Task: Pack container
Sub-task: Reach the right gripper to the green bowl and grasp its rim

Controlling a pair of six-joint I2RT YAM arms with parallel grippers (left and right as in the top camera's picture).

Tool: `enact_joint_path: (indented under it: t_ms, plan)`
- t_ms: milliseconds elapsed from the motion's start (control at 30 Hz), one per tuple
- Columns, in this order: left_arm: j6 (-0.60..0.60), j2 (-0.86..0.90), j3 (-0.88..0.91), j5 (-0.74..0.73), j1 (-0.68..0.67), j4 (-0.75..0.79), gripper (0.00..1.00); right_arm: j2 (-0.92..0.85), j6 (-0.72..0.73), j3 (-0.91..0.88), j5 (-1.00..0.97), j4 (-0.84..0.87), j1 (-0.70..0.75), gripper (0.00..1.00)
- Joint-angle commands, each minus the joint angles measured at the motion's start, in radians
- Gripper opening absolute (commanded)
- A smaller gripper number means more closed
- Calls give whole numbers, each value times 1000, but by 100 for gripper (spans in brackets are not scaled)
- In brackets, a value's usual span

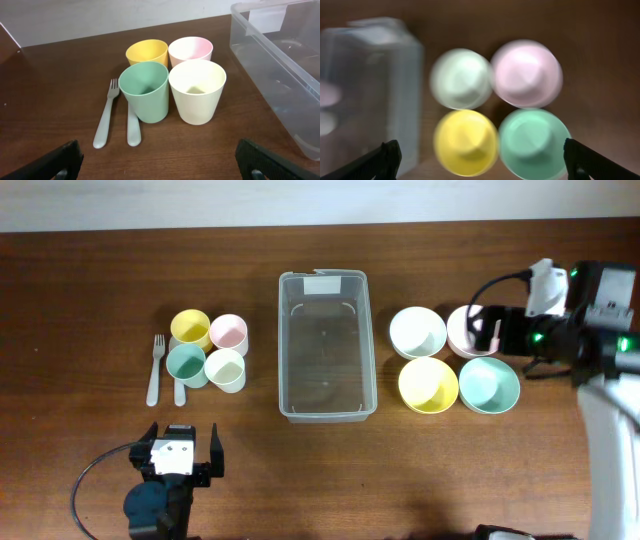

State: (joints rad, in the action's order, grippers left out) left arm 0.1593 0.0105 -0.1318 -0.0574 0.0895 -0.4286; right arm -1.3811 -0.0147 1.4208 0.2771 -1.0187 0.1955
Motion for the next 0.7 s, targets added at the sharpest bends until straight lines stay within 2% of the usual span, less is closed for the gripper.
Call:
enact_joint_path:
  t_ms: [0, 167, 267, 367, 667]
  plan:
    - [-12, -5, 6, -18, 5, 2, 100, -175, 23, 8, 27, -29, 164, 99]
    - [-12, -5, 6, -18, 5, 2, 100, -347, -14, 8, 36, -114, 296, 100]
    - [-12, -5, 6, -18, 5, 2, 100, -419, -14, 0, 23, -149, 304, 93]
    - [-12, -5, 6, -18, 5, 2, 100, -490, -14, -14, 24, -122, 300, 81]
    - [-12, -5, 6, -18, 5, 2, 100, -541, 24, -165, -12, 35, 274, 75]
